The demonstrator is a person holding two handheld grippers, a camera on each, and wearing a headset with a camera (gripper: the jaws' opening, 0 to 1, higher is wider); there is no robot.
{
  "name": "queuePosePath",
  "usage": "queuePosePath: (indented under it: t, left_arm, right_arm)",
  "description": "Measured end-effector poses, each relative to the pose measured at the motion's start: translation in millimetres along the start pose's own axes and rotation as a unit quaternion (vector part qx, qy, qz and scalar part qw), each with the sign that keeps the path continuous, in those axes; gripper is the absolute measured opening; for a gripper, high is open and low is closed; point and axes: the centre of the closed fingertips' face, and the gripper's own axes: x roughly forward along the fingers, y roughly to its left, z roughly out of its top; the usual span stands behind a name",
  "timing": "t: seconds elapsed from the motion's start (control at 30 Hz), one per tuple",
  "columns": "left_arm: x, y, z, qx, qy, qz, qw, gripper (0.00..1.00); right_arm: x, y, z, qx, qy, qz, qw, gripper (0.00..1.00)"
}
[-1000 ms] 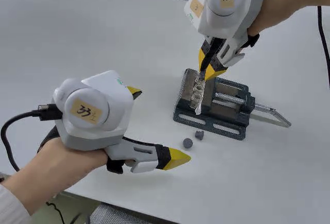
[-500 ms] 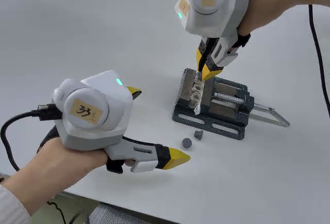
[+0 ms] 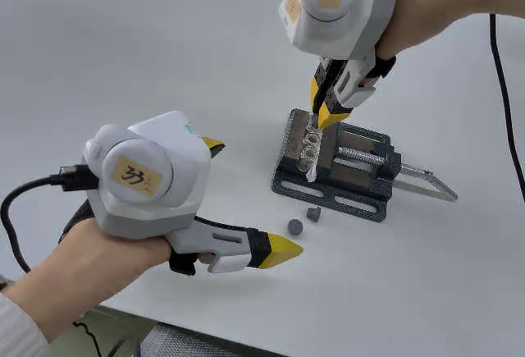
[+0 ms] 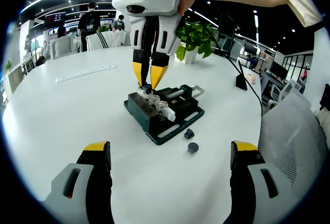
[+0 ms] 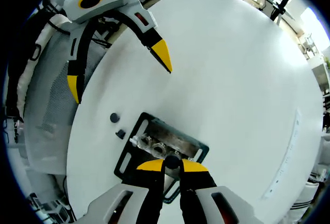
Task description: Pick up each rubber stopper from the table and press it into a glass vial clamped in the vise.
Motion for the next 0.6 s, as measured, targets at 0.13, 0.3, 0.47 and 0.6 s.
queuePosePath:
  t: [0.13, 0.3, 0.47, 0.6]
  left_arm:
    - [-0.1, 2.1, -2.2, -0.002, 0.002, 0.0, 1.0, 0.96]
    - [0.3, 0.8, -1.8, -0.001, 0.001, -0.001, 1.0, 0.95]
    - [0.2, 0.6, -1.6, -0.001, 0.001, -0.002, 1.0, 0.95]
    - [0.2, 0.4, -2.9, -0.002, 0.002, -0.003, 1.0, 0.95]
  right_arm:
    - [0.2, -1.9, 0.1, -0.007, -0.001, 0.0, 1.0, 0.06]
    - [-0.8, 1.7, -0.8, -0.013, -0.002, -0.001, 0.9999, 0.07]
    - [-0.7, -0.2, -0.4, -0.014, -0.005, 0.0, 0.9999, 0.07]
    - [-0.6, -0.9, 0.0, -0.014, -0.007, 0.001, 0.9999, 0.09]
